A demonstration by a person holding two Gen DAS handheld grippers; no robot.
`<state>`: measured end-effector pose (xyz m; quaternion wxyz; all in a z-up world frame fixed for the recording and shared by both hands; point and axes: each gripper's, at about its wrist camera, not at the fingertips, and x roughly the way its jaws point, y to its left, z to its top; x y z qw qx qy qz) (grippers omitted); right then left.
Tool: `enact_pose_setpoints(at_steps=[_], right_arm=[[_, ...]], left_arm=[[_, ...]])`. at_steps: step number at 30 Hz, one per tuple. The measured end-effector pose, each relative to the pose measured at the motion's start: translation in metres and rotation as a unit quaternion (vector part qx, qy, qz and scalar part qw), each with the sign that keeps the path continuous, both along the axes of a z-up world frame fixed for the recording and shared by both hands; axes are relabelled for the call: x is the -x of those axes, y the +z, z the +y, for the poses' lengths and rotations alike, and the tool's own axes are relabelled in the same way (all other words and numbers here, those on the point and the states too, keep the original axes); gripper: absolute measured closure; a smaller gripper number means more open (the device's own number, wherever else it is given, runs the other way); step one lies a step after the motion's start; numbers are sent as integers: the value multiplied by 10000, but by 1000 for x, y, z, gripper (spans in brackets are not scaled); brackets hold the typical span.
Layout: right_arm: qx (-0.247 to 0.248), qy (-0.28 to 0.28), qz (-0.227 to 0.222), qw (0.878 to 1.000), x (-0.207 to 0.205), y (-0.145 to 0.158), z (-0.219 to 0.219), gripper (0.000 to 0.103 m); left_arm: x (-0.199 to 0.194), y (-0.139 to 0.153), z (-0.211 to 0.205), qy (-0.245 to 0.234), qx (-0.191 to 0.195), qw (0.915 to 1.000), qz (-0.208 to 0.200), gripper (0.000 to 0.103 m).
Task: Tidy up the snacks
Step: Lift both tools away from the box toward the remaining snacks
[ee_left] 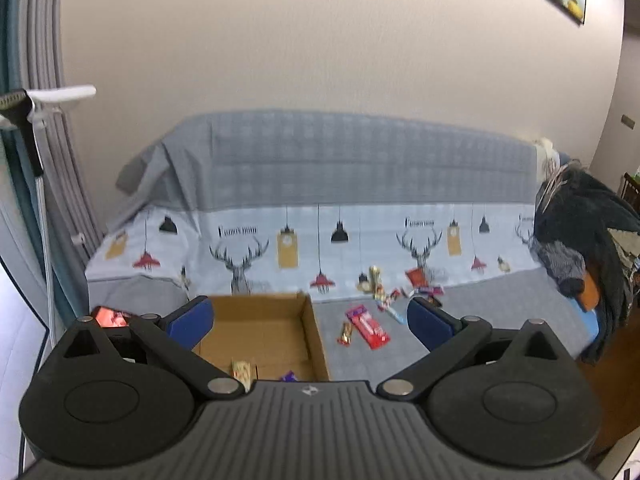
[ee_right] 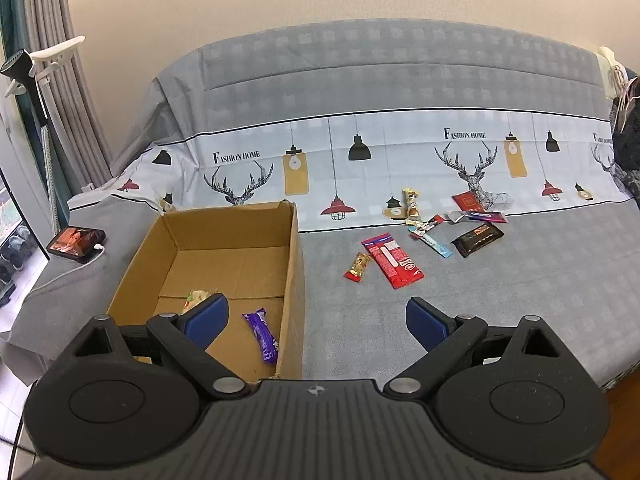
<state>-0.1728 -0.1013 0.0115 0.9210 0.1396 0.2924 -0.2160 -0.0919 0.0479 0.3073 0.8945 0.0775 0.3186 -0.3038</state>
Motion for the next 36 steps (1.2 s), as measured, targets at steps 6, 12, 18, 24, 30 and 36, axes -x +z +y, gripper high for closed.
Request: enact_pose_setpoints(at_steps=[6, 12, 18, 24, 30, 36], right_arm=[[-17, -84, -18, 10000, 3, 0, -5, 7], [-61, -160, -148, 9997, 8, 1, -12, 7], [-112, -431, -390, 9982, 12, 5, -40, 7], [-322, -803, -554, 9947, 36, -9, -76, 5], [-521, -1381, -406, 9882, 58, -39, -132, 5], [-672, -1987, -277, 9774, 65, -68, -203, 5]], left_arm=[[-5, 6, 9, 26, 94, 9995, 300, 0], [-11, 3, 22, 90, 413, 9990, 134, 0], [-46, -53, -6, 254, 19, 9972, 706, 0], [-58, -127, -69, 60, -679, 9920, 1061, 0], [-69, -194, -151, -440, -794, 9852, 1455, 0], [-109, -287, -244, -418, -958, 9602, 2592, 0]])
